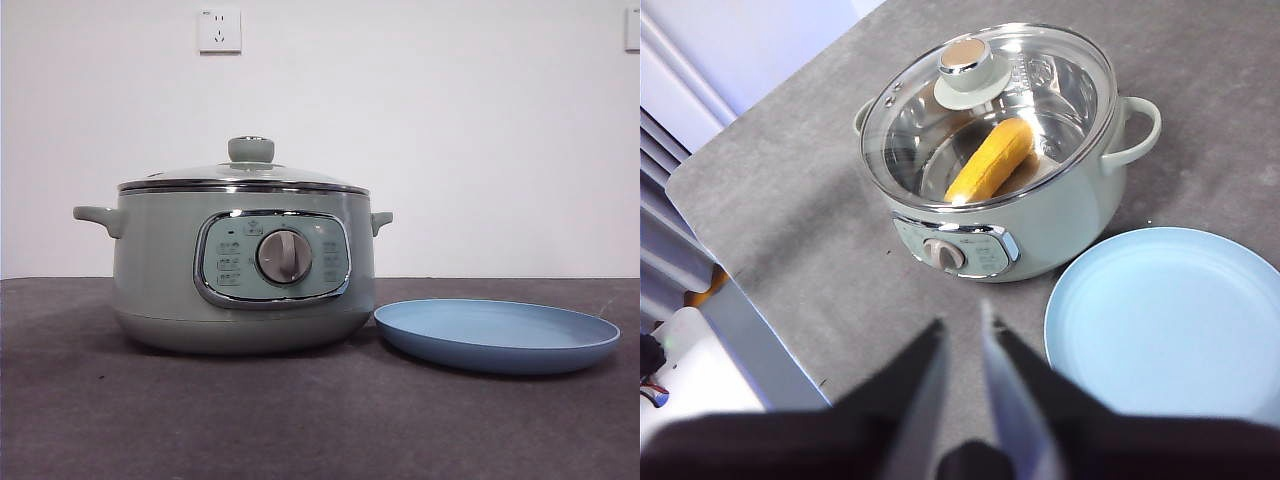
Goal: Take the corn out from the steamer,put the corn on the plate,close the lid
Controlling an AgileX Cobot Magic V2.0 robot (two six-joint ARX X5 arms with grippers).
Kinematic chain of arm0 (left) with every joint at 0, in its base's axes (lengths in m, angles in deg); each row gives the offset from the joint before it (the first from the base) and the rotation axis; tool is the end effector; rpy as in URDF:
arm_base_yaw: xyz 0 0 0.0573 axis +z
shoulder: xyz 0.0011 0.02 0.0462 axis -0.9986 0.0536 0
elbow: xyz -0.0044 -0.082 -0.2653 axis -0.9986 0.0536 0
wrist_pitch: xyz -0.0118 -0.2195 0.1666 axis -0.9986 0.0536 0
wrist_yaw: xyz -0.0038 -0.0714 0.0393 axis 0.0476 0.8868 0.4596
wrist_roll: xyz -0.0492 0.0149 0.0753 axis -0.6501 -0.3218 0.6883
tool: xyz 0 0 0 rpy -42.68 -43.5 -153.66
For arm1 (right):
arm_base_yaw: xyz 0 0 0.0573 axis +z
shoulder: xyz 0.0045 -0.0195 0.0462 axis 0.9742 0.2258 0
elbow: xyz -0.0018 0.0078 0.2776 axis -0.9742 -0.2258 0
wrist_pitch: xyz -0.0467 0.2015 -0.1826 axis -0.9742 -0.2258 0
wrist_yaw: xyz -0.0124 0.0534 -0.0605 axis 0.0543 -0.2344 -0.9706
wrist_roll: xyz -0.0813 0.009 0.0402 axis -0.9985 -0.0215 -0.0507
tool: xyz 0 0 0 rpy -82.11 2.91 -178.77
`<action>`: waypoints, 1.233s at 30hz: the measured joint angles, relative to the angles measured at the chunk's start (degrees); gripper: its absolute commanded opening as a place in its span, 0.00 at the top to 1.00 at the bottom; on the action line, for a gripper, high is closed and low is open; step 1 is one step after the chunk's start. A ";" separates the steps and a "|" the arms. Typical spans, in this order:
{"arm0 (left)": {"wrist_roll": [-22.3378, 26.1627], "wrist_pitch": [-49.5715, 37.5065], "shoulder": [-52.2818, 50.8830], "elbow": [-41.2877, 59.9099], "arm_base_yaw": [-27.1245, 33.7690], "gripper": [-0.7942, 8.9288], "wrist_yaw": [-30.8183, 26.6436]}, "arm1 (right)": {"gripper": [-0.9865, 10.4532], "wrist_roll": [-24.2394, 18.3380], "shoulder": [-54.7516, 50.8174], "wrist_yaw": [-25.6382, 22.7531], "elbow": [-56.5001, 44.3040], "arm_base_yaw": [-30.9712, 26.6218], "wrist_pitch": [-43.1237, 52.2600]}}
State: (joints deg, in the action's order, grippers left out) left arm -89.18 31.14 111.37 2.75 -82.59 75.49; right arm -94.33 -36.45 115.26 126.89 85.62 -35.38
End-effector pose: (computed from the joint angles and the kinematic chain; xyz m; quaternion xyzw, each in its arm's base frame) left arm 0.1640 -0.0345 0.3476 -0.1044 0.2319 -0.2621 0.9309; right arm 0.1922 0.0778 0.3571 0.0045 0.2827 0.3964 0.8735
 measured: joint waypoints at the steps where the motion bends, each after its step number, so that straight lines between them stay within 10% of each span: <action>1: -0.07 0.07 -0.04 0.00 0.00 0.39 0.02 | 0.54 0.00 0.00 -0.02 0.00 0.00 0.00; 21: -3.06 -10.58 3.54 -0.04 -2.78 0.34 2.99 | 0.44 -0.04 0.00 -0.09 0.00 0.00 -0.11; 37: -3.52 -27.54 32.68 -13.42 -18.78 0.34 -6.95 | 0.44 -0.04 0.00 -0.09 0.00 0.00 -0.13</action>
State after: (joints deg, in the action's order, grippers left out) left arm -92.70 3.60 144.05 -10.67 -101.36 68.54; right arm -94.38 -36.45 115.18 126.89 85.62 -35.51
